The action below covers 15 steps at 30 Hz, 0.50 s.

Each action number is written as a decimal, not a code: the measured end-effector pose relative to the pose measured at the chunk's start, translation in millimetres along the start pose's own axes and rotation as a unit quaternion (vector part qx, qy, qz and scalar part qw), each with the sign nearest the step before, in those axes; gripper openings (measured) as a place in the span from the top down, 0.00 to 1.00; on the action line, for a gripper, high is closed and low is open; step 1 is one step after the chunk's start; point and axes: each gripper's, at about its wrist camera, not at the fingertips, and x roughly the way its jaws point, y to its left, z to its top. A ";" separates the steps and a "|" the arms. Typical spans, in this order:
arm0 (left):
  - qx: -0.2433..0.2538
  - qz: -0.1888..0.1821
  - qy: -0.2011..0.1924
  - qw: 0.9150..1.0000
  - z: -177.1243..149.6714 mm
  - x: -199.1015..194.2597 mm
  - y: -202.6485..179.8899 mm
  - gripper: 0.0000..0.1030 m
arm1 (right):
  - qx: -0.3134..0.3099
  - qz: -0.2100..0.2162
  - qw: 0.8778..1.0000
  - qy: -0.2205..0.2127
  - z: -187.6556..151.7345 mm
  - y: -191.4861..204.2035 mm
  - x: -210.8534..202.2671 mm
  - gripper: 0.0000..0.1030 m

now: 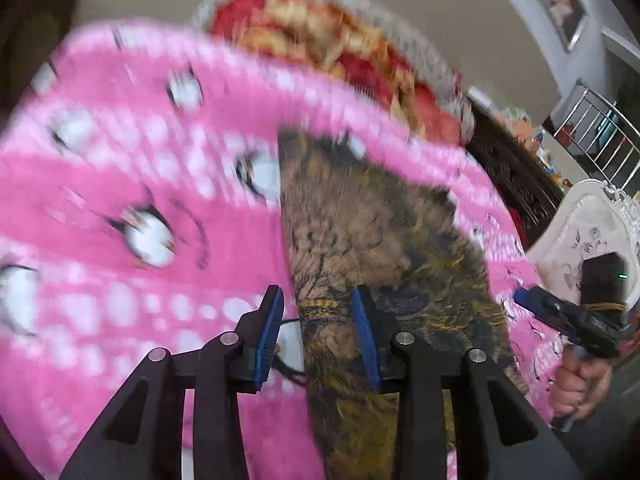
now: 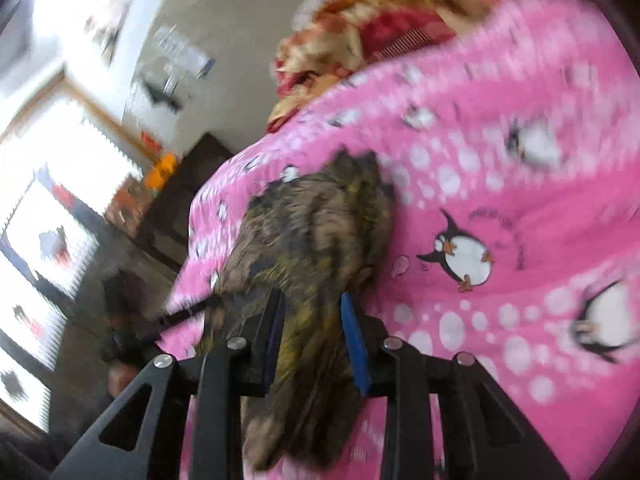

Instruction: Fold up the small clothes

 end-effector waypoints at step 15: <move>0.079 -0.023 0.058 0.995 -42.8 -0.8 -45.8 1.00 | -0.135 -0.140 0.973 0.126 -61.3 59.1 30.8 0.97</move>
